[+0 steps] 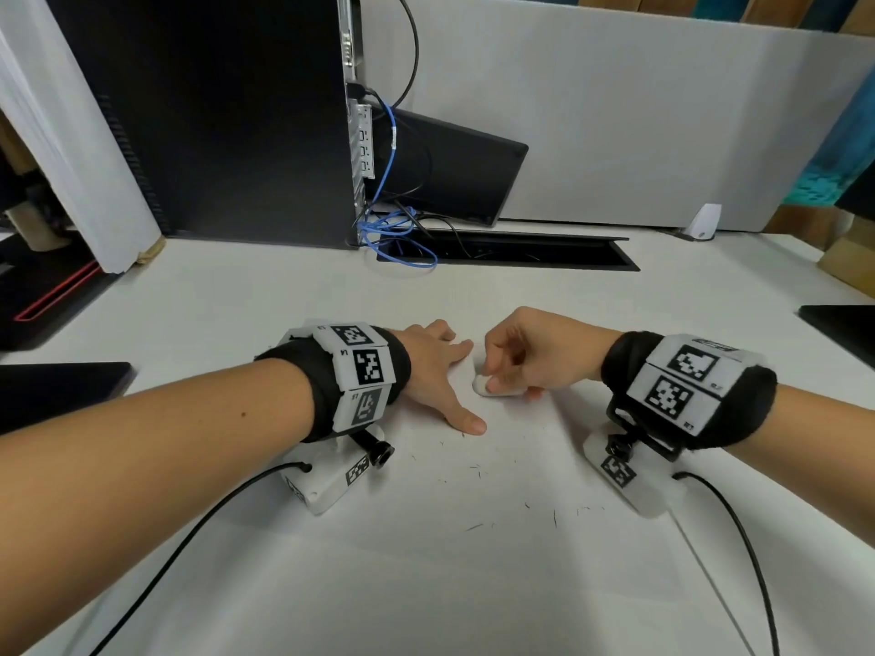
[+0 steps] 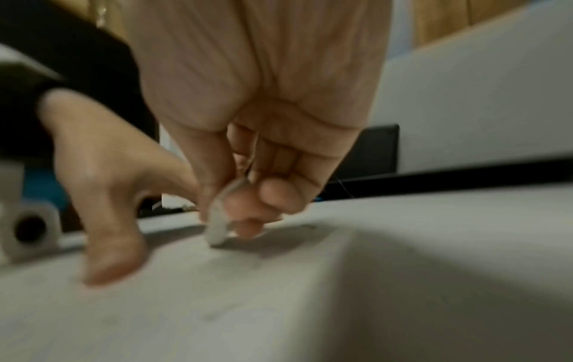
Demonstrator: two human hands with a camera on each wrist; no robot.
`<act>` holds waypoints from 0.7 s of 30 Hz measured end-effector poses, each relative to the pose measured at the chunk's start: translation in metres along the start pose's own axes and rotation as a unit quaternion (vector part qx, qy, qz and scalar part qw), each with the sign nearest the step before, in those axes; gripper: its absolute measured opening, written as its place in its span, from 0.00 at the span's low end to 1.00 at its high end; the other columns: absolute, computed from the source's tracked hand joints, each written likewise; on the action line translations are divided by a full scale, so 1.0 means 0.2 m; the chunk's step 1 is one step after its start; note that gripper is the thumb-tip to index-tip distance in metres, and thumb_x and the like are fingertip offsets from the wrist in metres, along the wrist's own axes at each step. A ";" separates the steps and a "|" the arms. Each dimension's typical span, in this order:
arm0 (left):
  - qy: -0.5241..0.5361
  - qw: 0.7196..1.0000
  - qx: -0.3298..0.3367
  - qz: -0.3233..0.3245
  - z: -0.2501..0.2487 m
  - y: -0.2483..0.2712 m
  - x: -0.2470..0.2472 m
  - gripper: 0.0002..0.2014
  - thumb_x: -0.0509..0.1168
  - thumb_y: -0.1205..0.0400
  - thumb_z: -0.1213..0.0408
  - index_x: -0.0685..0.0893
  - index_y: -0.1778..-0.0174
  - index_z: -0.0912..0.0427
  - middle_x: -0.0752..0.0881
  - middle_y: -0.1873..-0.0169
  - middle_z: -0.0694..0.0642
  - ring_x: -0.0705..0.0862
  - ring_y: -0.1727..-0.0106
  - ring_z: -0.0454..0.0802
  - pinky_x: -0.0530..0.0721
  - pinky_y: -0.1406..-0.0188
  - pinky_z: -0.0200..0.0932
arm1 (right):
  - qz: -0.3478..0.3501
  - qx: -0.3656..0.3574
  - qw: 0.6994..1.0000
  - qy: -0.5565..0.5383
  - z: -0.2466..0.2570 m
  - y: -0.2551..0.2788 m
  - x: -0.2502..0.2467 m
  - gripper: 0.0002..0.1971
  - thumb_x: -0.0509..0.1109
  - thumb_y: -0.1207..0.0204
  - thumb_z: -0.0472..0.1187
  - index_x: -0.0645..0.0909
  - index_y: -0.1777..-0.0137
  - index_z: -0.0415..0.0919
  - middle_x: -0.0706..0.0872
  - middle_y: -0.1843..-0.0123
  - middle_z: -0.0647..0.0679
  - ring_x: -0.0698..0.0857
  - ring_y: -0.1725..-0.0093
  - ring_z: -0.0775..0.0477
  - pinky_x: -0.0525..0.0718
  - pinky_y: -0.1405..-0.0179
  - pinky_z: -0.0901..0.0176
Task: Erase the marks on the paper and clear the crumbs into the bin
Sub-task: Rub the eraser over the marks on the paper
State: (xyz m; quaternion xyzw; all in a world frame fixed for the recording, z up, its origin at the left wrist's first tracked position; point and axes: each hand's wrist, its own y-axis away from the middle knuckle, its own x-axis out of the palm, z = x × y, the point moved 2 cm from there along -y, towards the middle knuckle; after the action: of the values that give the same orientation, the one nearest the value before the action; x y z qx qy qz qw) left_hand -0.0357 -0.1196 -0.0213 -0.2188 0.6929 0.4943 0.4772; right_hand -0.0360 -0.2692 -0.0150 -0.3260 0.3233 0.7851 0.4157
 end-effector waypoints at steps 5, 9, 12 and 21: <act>-0.009 1.000 0.000 0.003 -0.01 0.00 -0.01 0.54 0.65 0.32 0.30 0.43 0.17 0.46 0.46 0.18 0.47 0.49 0.17 0.50 0.58 0.21 0.58 | -0.058 0.022 0.998 0.023 -0.01 -0.02 -0.03 0.09 0.74 0.27 0.39 0.80 0.68 0.46 0.81 0.73 0.50 0.81 0.75 0.50 0.78 0.74 0.69; -0.006 1.000 0.005 0.002 -0.01 0.01 -0.01 0.53 0.66 0.31 0.31 0.44 0.17 0.45 0.47 0.18 0.48 0.50 0.17 0.51 0.58 0.21 0.56 | 0.003 0.000 0.999 0.036 0.03 0.00 0.02 0.10 0.74 0.27 0.38 0.80 0.69 0.47 0.79 0.77 0.55 0.77 0.80 0.59 0.76 0.74 0.71; -0.010 1.000 -0.003 0.003 -0.01 0.01 -0.01 0.53 0.65 0.31 0.31 0.43 0.17 0.46 0.45 0.18 0.48 0.48 0.17 0.51 0.57 0.21 0.57 | -0.068 0.013 0.993 0.095 0.03 -0.02 -0.03 0.12 0.75 0.28 0.43 0.77 0.71 0.51 0.78 0.74 0.57 0.77 0.78 0.61 0.73 0.72 0.74; -0.021 1.000 -0.004 0.000 -0.02 0.02 -0.01 0.53 0.65 0.30 0.31 0.43 0.17 0.47 0.47 0.18 0.49 0.51 0.17 0.52 0.59 0.22 0.56 | -0.071 0.021 0.988 0.133 0.05 -0.03 -0.04 0.08 0.74 0.27 0.44 0.79 0.66 0.46 0.80 0.71 0.56 0.77 0.69 0.56 0.73 0.65 0.68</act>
State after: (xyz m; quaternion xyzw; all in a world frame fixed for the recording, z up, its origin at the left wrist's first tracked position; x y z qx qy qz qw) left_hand -0.0388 -0.1225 -0.0171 -0.2100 0.6809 0.5016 0.4906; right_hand -0.0291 -0.2614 -0.0041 -0.4409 0.3681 0.6965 0.4301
